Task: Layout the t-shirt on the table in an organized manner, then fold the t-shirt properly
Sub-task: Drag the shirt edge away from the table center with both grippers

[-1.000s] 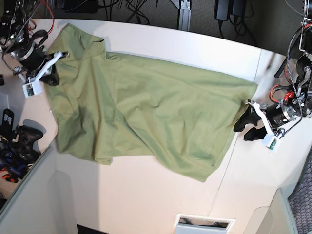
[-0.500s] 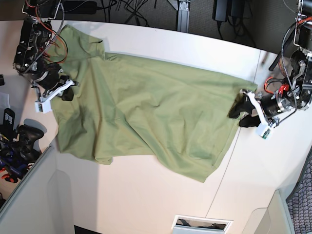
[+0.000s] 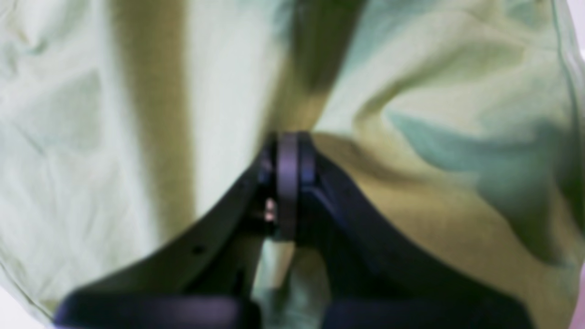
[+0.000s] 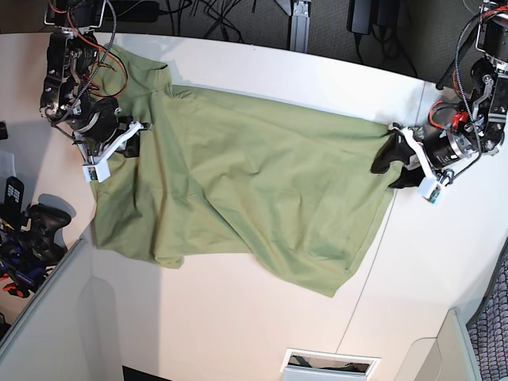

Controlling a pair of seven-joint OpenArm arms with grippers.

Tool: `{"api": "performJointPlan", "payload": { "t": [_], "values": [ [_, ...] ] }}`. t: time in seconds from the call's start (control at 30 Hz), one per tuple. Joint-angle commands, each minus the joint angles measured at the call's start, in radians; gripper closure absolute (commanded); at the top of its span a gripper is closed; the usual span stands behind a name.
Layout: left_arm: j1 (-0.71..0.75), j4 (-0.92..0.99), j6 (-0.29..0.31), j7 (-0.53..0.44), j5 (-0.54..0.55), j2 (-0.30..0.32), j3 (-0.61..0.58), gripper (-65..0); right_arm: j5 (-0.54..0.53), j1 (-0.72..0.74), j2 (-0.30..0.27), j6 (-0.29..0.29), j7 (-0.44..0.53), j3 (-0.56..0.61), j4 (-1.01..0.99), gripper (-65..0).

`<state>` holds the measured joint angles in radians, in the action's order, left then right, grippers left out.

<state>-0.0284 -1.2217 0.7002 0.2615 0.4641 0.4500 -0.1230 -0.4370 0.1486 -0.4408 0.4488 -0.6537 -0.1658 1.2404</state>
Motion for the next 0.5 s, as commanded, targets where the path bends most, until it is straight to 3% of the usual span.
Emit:
{"api": "performJointPlan", "payload": {
  "t": [0.0,0.47],
  "values": [
    [0.015,-0.003,-0.002,0.029,-0.028,0.032,0.004,-35.6,0.005,0.0,-0.019,0.005,-0.01,-0.004,0.013,0.0],
    [0.219,-0.214,-0.002,0.006,-0.044,0.143,0.008,-35.6,0.066,-0.063,-0.042,0.004,-0.007,-0.005,0.014,0.0]
  ]
}}
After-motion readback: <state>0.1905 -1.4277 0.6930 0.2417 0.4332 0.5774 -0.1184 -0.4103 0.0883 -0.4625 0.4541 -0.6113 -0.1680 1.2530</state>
